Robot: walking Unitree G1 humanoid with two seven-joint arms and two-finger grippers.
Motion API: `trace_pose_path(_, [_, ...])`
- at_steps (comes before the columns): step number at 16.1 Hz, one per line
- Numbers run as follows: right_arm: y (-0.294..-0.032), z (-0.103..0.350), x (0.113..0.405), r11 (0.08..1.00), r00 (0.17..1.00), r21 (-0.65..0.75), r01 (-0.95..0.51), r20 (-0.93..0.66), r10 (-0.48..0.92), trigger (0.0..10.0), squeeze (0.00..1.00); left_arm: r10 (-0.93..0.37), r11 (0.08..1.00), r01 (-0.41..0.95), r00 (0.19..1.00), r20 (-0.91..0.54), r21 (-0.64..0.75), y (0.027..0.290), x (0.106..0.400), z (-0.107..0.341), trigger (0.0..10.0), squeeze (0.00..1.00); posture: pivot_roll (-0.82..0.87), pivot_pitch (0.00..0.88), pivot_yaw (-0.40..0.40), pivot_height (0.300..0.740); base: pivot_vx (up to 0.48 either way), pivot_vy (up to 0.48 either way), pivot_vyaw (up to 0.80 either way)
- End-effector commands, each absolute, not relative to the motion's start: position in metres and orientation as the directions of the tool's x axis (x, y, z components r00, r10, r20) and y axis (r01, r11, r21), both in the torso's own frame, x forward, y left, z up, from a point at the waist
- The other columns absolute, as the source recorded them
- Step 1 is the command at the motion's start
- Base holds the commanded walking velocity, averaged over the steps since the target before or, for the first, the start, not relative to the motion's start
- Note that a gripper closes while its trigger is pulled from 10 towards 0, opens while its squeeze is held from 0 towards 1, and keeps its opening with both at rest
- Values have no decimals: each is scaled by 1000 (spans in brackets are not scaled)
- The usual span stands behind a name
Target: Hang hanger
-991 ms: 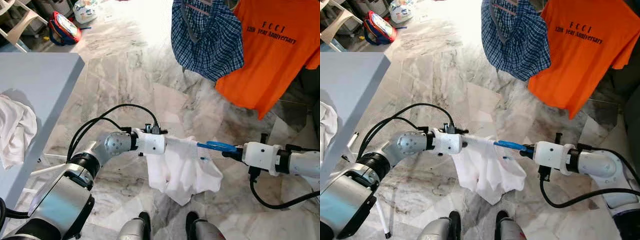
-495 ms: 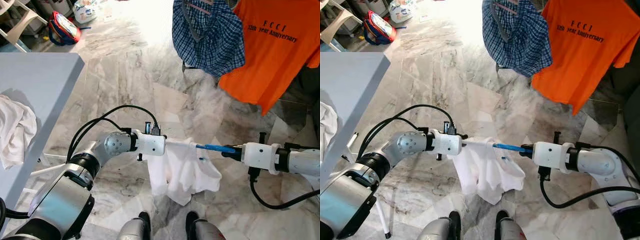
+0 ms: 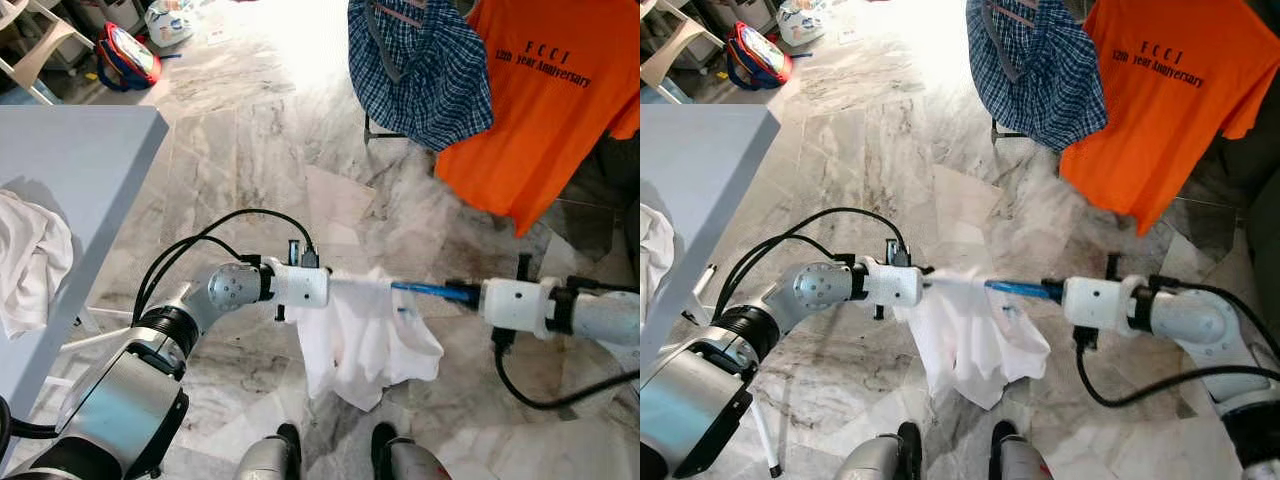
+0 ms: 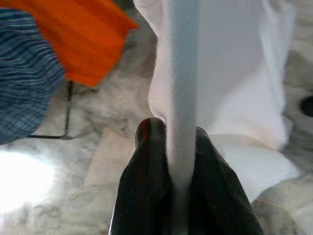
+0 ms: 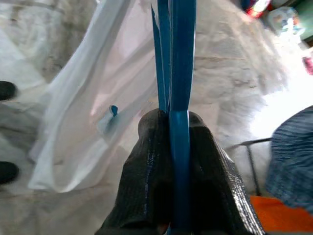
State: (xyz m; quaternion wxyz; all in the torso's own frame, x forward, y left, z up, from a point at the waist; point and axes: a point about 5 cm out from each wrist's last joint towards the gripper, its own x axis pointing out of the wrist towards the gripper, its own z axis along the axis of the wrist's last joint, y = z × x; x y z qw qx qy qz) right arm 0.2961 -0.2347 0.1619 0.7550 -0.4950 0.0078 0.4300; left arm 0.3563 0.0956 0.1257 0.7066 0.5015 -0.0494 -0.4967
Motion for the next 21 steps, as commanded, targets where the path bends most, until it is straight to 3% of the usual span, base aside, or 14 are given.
trace_pose_path(1, [-234,156,297,142,639,-739,-658,-450,624,10000,0,-765,24,634,510,-394,773,95,359,134,0,0,-61,260,126,740,0,0,0])
trace_pose_path(2, [-234,155,297,159,632,-722,-674,-451,631,10000,149,-763,12,640,503,-406,768,95,358,132,0,0,-62,261,124,740,0,0,0])
trace_pose_path(3, [-235,155,298,160,633,-721,-674,-452,629,10000,1000,-761,12,642,503,-409,767,96,358,131,0,0,-62,261,123,740,0,0,0])
trace_pose_path(10, [-244,158,299,133,635,-728,-672,-474,610,10000,1000,-743,22,672,507,-438,740,102,356,123,0,0,-60,261,121,740,0,0,0])
trace_pose_path(19, [-280,192,301,212,775,-819,-533,-372,511,10000,1000,-666,110,701,578,-472,705,135,352,106,0,0,-66,254,106,740,0,0,0])
trace_pose_path(20, [-280,192,300,234,785,-823,-518,-349,512,10000,1000,-654,133,700,594,-469,702,139,353,105,0,0,-66,254,104,740,0,0,0])
trace_pose_path(21, [-277,193,300,309,815,-826,-472,-276,509,10000,1000,-621,257,695,651,-436,671,147,355,104,0,0,-68,254,105,740,0,0,0])
